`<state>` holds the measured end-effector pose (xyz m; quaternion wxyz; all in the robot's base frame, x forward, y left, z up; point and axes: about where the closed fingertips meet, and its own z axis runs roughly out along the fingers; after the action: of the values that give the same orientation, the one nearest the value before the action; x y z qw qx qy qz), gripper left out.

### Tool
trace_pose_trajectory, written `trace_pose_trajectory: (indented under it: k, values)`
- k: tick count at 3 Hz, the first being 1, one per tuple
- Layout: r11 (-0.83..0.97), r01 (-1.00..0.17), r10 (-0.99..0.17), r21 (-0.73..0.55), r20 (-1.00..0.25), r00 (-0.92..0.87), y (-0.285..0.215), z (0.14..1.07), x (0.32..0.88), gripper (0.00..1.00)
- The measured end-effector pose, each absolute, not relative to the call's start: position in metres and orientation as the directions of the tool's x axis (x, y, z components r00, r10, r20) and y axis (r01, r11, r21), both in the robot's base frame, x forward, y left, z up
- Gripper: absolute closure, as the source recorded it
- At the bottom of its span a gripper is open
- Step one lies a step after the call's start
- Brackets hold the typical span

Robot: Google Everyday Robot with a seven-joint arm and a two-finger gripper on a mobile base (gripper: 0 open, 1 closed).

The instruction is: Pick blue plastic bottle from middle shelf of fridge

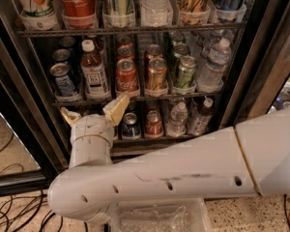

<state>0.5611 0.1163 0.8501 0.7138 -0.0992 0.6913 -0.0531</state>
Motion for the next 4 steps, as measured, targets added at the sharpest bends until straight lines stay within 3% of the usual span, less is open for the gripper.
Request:
trace_pose_trajectory:
  k: [4]
  values:
    - [0.992, -0.05, -0.11, -0.117, -0.986, 0.124, 0.116, 0.87, 0.595, 0.13]
